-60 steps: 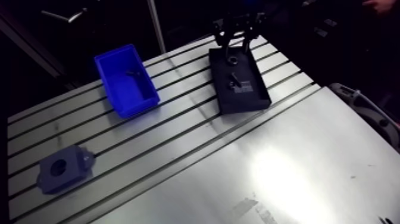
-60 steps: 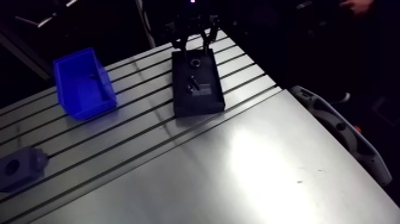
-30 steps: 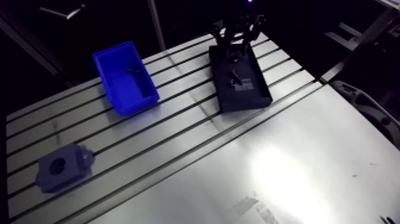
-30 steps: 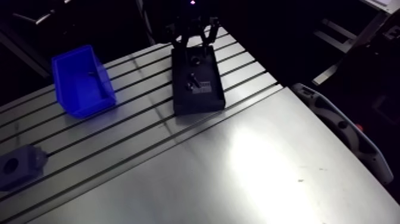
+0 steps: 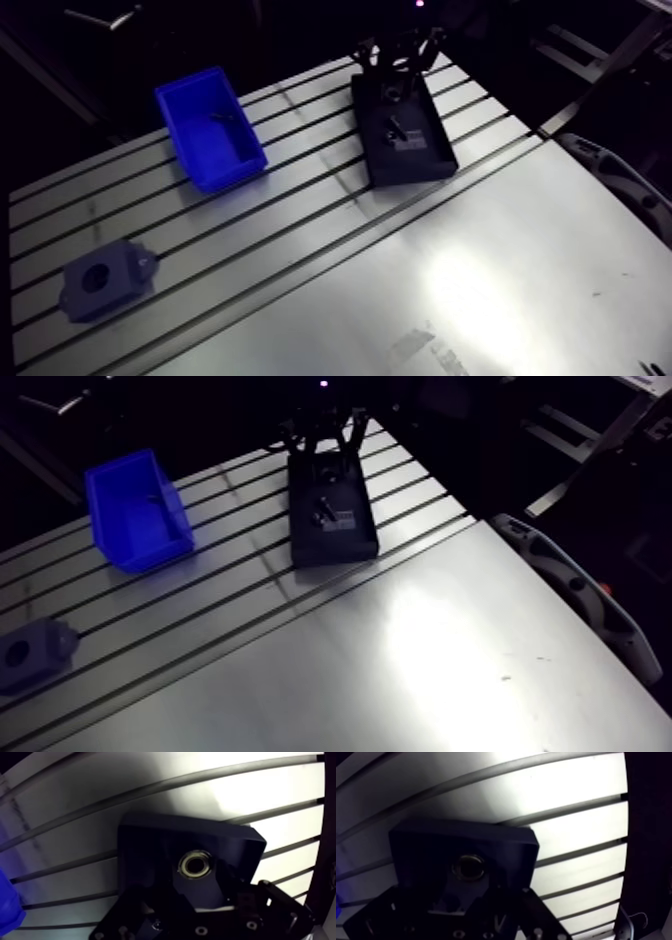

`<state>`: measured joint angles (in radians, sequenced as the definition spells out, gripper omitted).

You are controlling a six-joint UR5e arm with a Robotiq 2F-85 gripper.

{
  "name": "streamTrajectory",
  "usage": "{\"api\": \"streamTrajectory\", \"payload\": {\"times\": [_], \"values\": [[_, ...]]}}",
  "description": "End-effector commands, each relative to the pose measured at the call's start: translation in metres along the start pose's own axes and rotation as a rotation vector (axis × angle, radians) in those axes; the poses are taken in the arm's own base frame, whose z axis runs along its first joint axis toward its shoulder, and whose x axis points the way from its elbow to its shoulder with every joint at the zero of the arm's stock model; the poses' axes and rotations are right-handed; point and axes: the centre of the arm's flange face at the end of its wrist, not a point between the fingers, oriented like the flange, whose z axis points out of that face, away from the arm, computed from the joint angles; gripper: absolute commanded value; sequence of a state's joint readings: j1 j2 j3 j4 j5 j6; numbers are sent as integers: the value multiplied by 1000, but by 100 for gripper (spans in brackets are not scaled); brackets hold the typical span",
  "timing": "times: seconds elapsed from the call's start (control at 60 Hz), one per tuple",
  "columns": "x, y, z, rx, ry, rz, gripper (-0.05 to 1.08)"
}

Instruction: Pick up the bearing and press it into the housing until flush.

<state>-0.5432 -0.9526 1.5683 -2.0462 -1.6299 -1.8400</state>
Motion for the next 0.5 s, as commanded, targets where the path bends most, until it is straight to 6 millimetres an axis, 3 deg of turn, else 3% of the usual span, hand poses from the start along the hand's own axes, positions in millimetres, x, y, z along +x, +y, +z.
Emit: {"api": "streamTrajectory", "payload": {"times": [0.017, 0.5], "values": [[1, 0, 0, -5, 18, 1, 44], [2, -1, 0, -7, 25, 0, 48]]}}
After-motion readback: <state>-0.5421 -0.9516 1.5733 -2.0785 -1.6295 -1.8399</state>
